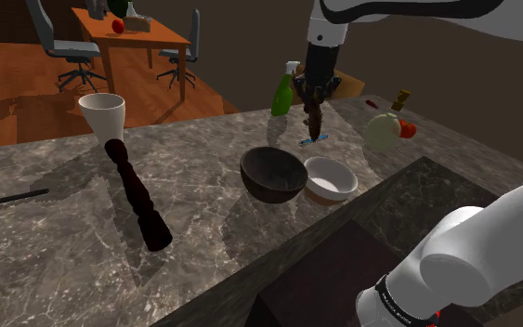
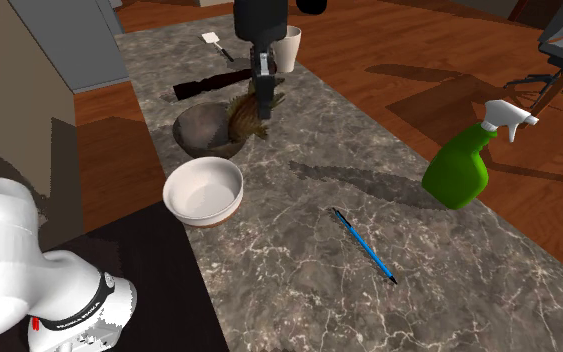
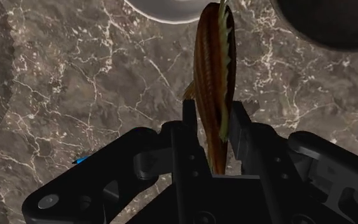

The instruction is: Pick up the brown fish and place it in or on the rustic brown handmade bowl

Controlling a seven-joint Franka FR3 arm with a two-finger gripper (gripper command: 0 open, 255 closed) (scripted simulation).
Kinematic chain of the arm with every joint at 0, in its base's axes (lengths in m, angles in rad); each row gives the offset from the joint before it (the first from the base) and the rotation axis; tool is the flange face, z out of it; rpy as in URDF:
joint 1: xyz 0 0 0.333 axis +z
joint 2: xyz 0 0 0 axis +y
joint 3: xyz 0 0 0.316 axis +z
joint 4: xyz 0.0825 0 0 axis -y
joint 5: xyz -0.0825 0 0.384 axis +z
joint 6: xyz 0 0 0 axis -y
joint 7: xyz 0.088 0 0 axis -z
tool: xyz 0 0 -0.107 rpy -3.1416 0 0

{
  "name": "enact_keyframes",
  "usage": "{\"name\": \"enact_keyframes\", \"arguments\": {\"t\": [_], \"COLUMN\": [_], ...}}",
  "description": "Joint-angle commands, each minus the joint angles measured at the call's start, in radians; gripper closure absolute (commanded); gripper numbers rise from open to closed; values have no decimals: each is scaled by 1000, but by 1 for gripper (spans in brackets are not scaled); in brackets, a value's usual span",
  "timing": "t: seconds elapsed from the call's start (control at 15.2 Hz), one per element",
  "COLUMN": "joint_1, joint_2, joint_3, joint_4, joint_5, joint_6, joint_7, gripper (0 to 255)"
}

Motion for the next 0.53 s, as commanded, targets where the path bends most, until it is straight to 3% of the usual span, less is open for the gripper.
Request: {"name": "enact_keyframes", "arguments": {"t": [0.0,0.46], "joint_1": [19,88], "joint_2": [-12,-29], "joint_3": [29,137], "joint_4": [-16,-27], "joint_5": [12,60], "joint_6": [0,-19], "joint_7": [47,213], "gripper": [255,255]}}
